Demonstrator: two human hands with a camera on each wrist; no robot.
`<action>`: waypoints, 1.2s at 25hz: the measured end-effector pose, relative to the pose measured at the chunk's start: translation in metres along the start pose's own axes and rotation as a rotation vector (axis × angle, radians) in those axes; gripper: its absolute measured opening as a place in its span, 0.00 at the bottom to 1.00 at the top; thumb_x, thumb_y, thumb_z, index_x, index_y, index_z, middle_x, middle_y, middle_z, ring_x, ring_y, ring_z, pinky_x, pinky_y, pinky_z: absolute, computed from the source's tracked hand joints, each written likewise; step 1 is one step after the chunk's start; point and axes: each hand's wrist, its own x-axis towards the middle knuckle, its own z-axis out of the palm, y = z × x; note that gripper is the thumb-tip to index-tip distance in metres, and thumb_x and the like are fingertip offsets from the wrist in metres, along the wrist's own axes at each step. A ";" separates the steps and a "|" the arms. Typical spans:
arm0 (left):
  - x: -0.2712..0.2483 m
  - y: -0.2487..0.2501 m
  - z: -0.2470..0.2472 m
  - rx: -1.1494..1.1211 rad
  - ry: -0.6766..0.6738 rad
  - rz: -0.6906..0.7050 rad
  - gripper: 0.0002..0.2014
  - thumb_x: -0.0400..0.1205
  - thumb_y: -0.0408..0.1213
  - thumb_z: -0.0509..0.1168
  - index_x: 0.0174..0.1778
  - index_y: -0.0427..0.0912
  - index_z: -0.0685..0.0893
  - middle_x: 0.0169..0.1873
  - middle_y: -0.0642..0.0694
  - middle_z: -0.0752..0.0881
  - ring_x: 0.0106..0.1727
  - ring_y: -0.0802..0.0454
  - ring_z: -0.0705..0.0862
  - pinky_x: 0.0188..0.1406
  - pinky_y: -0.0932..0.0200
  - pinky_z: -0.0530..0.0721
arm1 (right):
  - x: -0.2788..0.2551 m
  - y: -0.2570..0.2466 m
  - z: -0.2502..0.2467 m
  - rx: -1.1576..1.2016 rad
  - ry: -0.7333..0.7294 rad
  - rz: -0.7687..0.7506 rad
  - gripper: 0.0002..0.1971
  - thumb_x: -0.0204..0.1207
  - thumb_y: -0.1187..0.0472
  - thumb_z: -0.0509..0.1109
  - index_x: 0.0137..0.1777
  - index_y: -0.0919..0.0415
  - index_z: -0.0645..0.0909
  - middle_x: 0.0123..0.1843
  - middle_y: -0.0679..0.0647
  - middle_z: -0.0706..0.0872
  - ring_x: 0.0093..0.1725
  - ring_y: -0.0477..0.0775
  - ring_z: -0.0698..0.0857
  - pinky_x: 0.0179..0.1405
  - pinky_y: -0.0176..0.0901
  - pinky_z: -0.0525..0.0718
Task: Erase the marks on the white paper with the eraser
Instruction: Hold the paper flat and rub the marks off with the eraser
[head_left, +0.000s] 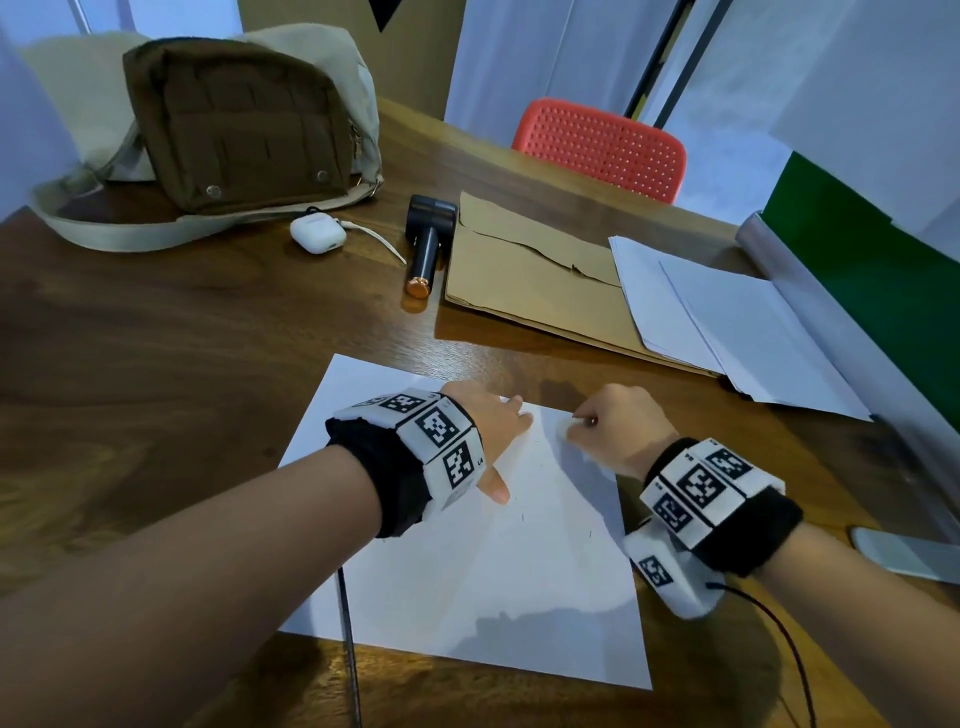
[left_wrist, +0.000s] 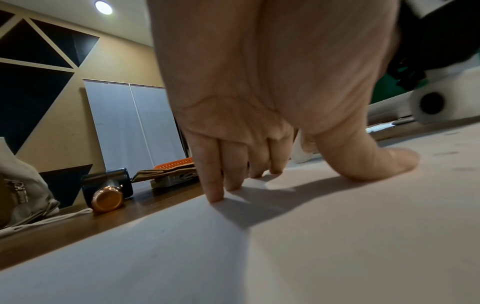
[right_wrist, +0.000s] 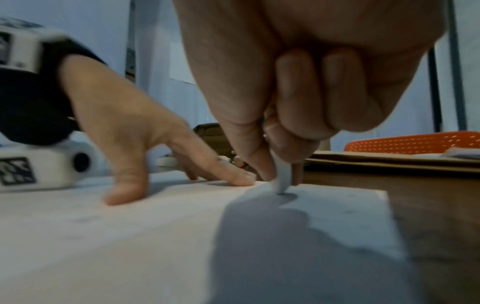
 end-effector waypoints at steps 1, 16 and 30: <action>0.001 0.000 0.000 0.001 0.000 0.003 0.43 0.79 0.58 0.63 0.84 0.45 0.49 0.84 0.47 0.50 0.80 0.45 0.64 0.72 0.50 0.70 | -0.005 -0.005 0.001 -0.009 -0.007 -0.028 0.17 0.76 0.59 0.61 0.25 0.58 0.78 0.28 0.55 0.80 0.34 0.56 0.82 0.32 0.40 0.77; 0.002 -0.002 0.003 0.008 0.005 0.005 0.43 0.78 0.59 0.63 0.83 0.45 0.51 0.84 0.48 0.52 0.77 0.42 0.69 0.66 0.50 0.75 | -0.038 -0.024 0.013 -0.075 -0.107 -0.193 0.20 0.74 0.61 0.59 0.20 0.57 0.75 0.23 0.55 0.75 0.25 0.52 0.72 0.27 0.38 0.67; 0.002 -0.002 0.000 0.014 -0.008 0.011 0.43 0.79 0.58 0.63 0.84 0.44 0.49 0.84 0.47 0.51 0.79 0.43 0.66 0.69 0.49 0.73 | -0.011 0.016 -0.008 0.236 -0.169 0.092 0.03 0.79 0.56 0.64 0.49 0.52 0.77 0.28 0.51 0.84 0.20 0.44 0.76 0.22 0.31 0.73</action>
